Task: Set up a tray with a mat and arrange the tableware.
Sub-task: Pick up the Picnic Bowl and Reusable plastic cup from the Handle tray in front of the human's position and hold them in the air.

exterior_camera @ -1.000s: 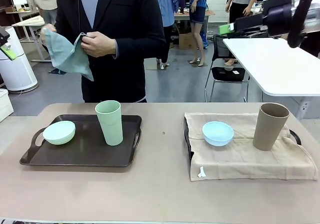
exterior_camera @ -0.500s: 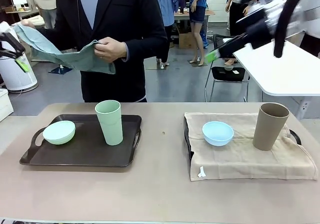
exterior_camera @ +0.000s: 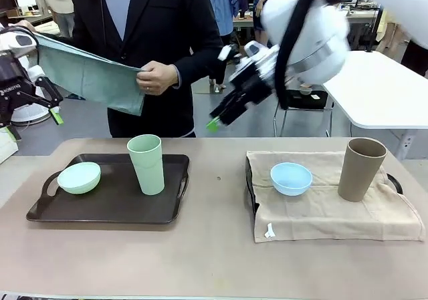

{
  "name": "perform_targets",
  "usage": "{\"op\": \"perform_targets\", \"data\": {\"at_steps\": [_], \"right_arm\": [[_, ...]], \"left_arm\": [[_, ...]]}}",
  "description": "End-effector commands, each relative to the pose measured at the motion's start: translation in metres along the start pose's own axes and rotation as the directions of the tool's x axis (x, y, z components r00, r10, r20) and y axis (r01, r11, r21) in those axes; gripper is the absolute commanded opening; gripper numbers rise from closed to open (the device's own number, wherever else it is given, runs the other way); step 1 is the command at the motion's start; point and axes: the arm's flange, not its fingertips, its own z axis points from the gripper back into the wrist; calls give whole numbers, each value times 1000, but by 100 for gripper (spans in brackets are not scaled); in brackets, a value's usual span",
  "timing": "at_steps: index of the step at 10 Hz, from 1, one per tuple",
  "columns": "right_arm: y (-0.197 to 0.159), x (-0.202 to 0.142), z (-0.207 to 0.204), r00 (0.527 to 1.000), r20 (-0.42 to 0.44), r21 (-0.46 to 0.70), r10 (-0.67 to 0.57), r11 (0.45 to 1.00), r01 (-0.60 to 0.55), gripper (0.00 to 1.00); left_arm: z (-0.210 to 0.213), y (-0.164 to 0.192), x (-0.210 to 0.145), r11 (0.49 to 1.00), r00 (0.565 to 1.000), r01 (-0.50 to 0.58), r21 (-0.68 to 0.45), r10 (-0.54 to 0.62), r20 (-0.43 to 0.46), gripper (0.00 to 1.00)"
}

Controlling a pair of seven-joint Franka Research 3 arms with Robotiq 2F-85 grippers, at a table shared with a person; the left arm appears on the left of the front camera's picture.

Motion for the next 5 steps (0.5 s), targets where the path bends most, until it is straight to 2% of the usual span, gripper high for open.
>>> {"op": "perform_targets", "data": {"at_steps": [1,2,3,4,5], "right_arm": [[-17,-9,-50,991,133,33,28,999,-32,100],[-17,-12,-72,986,169,55,7,998,-17,100],[-11,-17,-75,989,149,-1,18,1000,-18,100],[-6,-8,-67,996,92,53,2,999,-7,100],[-6,-8,-67,996,92,53,2,999,-7,100]], "left_arm": [[-14,0,12,1000,1000,-10,-11,10,5,100],[-16,1,19,999,1000,-6,-36,7,9,100],[-12,3,20,994,999,15,-109,-9,48,100],[-15,0,18,1000,1000,-9,-5,9,-7,100],[-15,0,18,1000,1000,-9,-5,9,-7,100]]}}
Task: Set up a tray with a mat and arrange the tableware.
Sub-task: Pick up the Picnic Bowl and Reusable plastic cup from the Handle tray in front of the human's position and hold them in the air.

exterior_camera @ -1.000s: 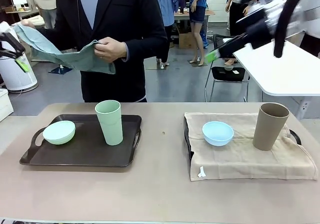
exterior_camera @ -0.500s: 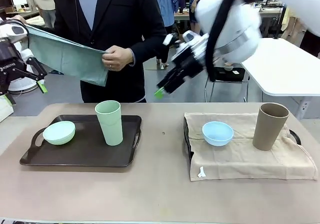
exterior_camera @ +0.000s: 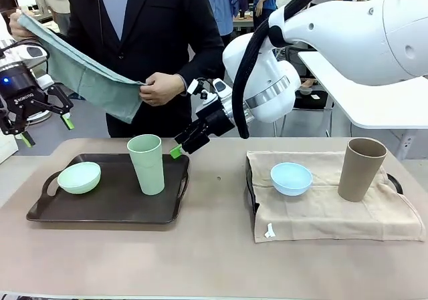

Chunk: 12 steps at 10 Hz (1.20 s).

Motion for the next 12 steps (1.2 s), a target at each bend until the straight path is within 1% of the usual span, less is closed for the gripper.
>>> {"op": "perform_targets", "data": {"at_steps": [1,2,3,4,5,6,7,8,9,10,12], "right_arm": [[5,7,13,1000,-22,3,0,1000,0,100],[0,0,0,1000,0,0,0,1000,0,100],[-11,-11,-8,1000,14,18,-9,1000,9,100],[-21,-21,-18,1000,16,28,-3,1000,2,100],[-29,-26,-24,999,34,40,8,999,-10,100],[-36,-35,-32,999,36,55,13,998,-14,100],[-40,-41,-37,999,34,93,12,996,-15,100],[-38,-44,-34,999,52,146,4,989,-12,100],[-32,-42,-35,1000,9,55,-17,998,17,100],[-32,-42,-35,1000,9,55,-17,998,17,100],[-32,-42,-35,1000,9,55,-17,998,17,100]], "left_arm": [[0,-2,-5,1000,1000,2,27,-2,-12,100],[0,0,0,1000,1000,0,0,0,0,100],[-15,-12,6,997,994,26,78,-34,102,100],[-26,-16,10,992,977,49,119,-73,200,100],[-34,-15,15,987,958,67,147,-105,267,100],[-50,-4,20,981,939,106,160,-152,309,100],[-60,8,26,965,916,134,227,-208,344,100],[-55,20,27,952,906,183,247,-260,333,100],[-42,29,20,953,927,244,178,-283,245,100],[-55,2,34,964,924,148,219,-213,316,100],[-55,2,34,964,924,148,219,-213,316,100]]}}
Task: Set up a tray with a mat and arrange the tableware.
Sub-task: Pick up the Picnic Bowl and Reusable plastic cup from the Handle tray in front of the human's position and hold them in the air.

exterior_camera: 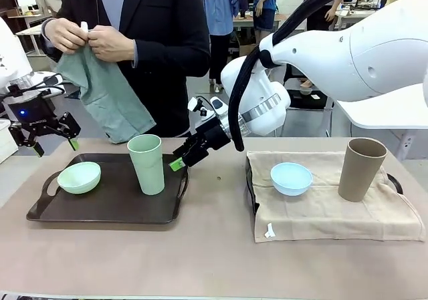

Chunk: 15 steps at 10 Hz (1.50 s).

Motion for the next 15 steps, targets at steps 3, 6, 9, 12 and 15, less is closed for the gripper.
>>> {"op": "perform_targets", "data": {"at_steps": [3,6,9,12,15], "right_arm": [[-1,-3,-19,996,18,3,84,996,-84,100],[6,3,-28,988,40,12,147,989,-148,100],[5,7,-39,977,55,-23,208,978,-207,100],[0,12,-50,973,59,-24,223,975,-222,100],[-22,16,-70,982,76,-26,176,984,-174,100]], "left_arm": [[-3,7,1,998,999,23,53,-21,-36,100],[-8,12,0,996,995,61,68,-55,-85,100],[-28,13,-2,976,979,179,127,-163,-124,100],[-50,10,-15,935,944,319,152,-300,-135,100],[-64,8,-14,941,946,316,121,-303,-118,100]]}}
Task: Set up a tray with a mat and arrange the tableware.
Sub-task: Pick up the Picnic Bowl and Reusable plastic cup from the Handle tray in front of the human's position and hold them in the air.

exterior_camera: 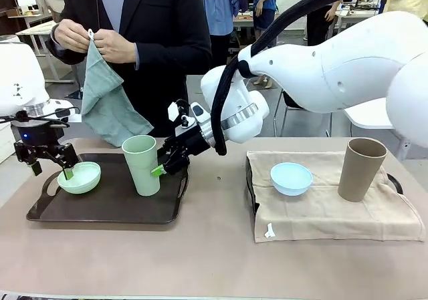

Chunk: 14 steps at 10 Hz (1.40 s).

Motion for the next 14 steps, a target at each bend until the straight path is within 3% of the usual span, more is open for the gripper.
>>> {"op": "perform_targets", "data": {"at_steps": [1,5,7,8,9,10,12,13,14], "right_arm": [[-14,2,-17,999,25,-32,-32,999,32,100],[-18,4,-27,1000,8,-4,-18,1000,18,100],[-19,3,-26,1000,11,22,-6,1000,6,100],[-19,2,-26,1000,6,29,-7,1000,7,45],[-18,2,-27,1000,7,30,-8,1000,8,44],[-18,2,-26,1000,7,29,-8,1000,7,0],[-19,2,-24,1000,10,31,-13,999,12,0],[-19,2,-24,1000,11,33,-15,999,14,28],[-19,1,-24,1000,13,34,-15,999,14,28]], "left_arm": [[-10,1,3,999,999,-1,-33,2,38,100],[-26,-3,24,991,999,-29,-130,33,33,100],[-29,-4,31,992,999,-39,-124,41,18,100],[-30,-5,30,992,999,-33,-126,36,20,47],[-30,-5,30,992,999,-32,-123,34,16,46],[-29,-5,30,992,999,-30,-119,32,15,0],[-26,-4,31,992,999,-39,-119,41,19,0],[-24,-4,29,992,999,-40,-116,43,21,21],[-24,-4,30,993,999,-41,-114,43,21,12]]}}
